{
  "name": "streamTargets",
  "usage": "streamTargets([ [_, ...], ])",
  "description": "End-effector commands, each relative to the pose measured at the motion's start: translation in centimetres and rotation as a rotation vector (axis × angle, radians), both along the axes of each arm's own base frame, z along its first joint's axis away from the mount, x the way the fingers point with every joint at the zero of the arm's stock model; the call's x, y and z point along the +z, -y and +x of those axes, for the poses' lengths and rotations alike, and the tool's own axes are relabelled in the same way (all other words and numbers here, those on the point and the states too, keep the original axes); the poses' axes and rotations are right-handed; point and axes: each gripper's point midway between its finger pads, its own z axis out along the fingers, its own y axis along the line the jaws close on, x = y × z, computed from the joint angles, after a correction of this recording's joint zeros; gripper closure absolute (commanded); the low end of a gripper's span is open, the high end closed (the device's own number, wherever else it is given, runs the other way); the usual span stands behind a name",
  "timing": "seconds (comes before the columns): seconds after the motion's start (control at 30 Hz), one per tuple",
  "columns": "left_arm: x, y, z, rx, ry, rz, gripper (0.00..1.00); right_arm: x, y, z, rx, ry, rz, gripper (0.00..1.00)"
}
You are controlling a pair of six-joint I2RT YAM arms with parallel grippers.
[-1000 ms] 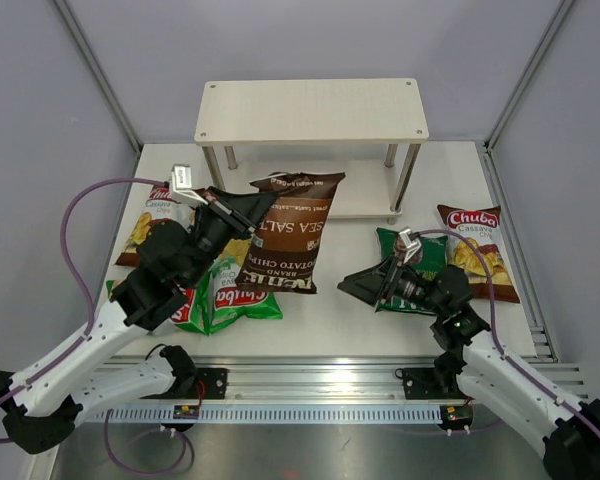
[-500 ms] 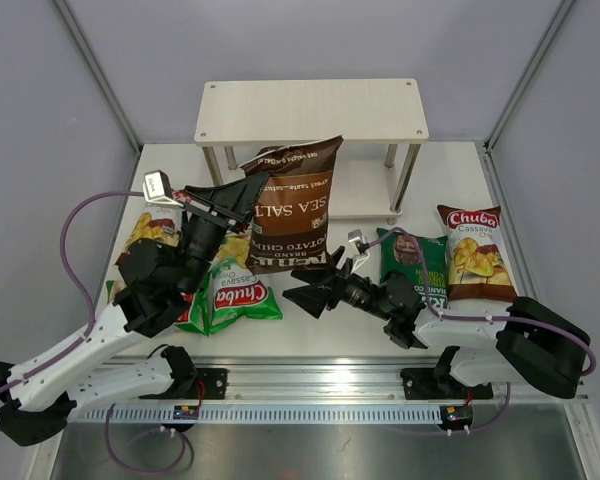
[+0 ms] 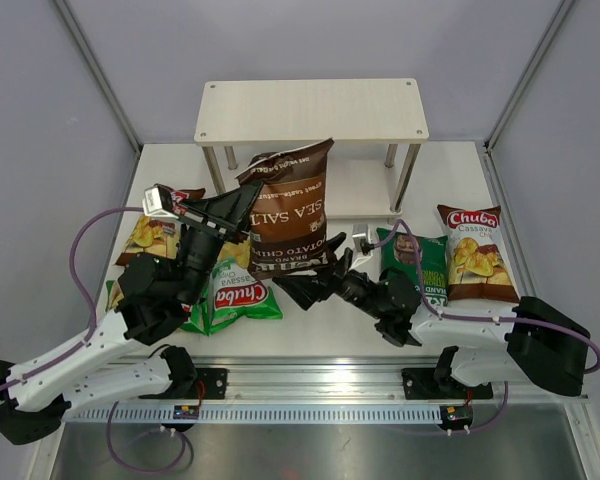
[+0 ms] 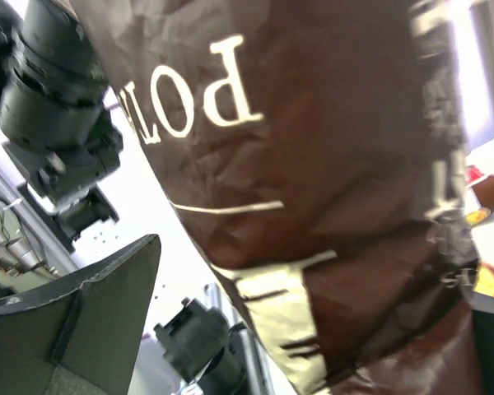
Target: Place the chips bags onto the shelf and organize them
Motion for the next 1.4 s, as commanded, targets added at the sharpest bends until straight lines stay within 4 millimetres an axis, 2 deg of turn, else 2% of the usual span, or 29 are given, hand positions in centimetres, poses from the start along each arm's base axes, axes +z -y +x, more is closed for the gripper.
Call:
streamTargets([
  [0.0,1.1,-2.3,-0.3,0.036,-0.01,-0.104,1.0,10.6,5.4,-1.0,-0.124,0.208,0.355,0.06],
  [0.17,-0.6,-3.8,0.0,0.087,-0.063,-0.089,1.0,11.2,7.2,-0.6,-0.177,0.181,0.39,0.17],
  [0.33,-2.6,-3.8,0.5,0.107,-0.116,-0.041,1.0,11.6,7.3,-0.6,-0.166,0.155,0.394,0.3],
  [0.5,-4.9,-4.5,1.0,0.159,-0.169,0.03,1.0,12.4,8.0,-1.0,-0.159,0.144,0.391,0.4],
  [0.63,-6.0,-6.2,1.5,0.264,-0.179,0.139,1.0,12.7,7.8,-1.3,-0.137,0.113,0.326,0.53],
  [0.67,-5.7,-6.6,1.4,0.283,-0.169,0.159,1.0,12.6,7.6,-1.3,-0.134,0.103,0.304,0.6],
  [0.7,-5.6,-7.0,1.4,0.305,-0.16,0.182,1.0,12.5,7.4,-1.4,-0.126,0.098,0.281,0.63],
  [0.73,-5.3,-7.3,1.4,0.323,-0.143,0.2,1.0,11.4,6.7,-1.2,-0.117,0.08,0.22,0.66],
  [0.77,-4.9,-7.5,1.3,0.348,-0.107,0.256,1.0,12.1,7.0,-1.6,-0.109,0.08,0.219,0.68],
  [0.8,-3.9,-7.8,1.1,0.357,-0.074,0.258,1.0,11.3,6.5,-1.5,-0.102,0.063,0.175,0.72],
  [0.87,-3.1,-7.7,0.8,0.371,-0.009,0.325,1.0,11.8,6.7,-2.2,-0.074,0.071,0.159,0.77],
  [0.9,-2.7,-7.8,0.8,0.379,0.009,0.338,0.98,11.1,6.4,-2.2,-0.065,0.059,0.121,0.81],
  [0.93,-2.3,-8.1,0.7,0.388,0.016,0.344,0.95,11.1,6.4,-2.3,-0.065,0.051,0.113,0.82],
  [0.97,-2.3,-8.4,0.6,0.403,0.028,0.369,0.85,11.6,6.7,-2.4,-0.062,0.048,0.116,0.85],
  [1.0,-2.2,-8.6,0.6,0.413,0.031,0.38,0.82,11.2,6.5,-2.9,-0.034,0.047,0.093,0.86],
  [1.07,-2.1,-9.2,0.6,0.447,0.04,0.417,0.76,11.5,6.9,-3.2,-0.025,0.037,0.097,0.96],
  [1.1,-2.1,-9.5,0.7,0.46,0.04,0.431,0.61,11.2,6.8,-3.2,-0.024,0.022,0.08,1.0],
  [1.2,-1.8,-10.8,0.9,0.525,0.027,0.504,0.36,11.3,7.4,-2.6,-0.055,-0.037,0.07,1.0],
  [1.27,-1.0,-11.9,0.9,0.571,0.036,0.551,0.29,11.9,7.8,-2.1,-0.083,-0.062,0.074,1.0],
  [1.3,-0.8,-12.3,0.9,0.588,0.036,0.574,0.25,11.3,7.7,-1.8,-0.09,-0.094,0.055,1.0],
  [1.37,0.0,-14.1,0.6,0.647,0.02,0.621,0.25,11.8,8.2,-1.2,-0.127,-0.126,0.062,1.0],
])
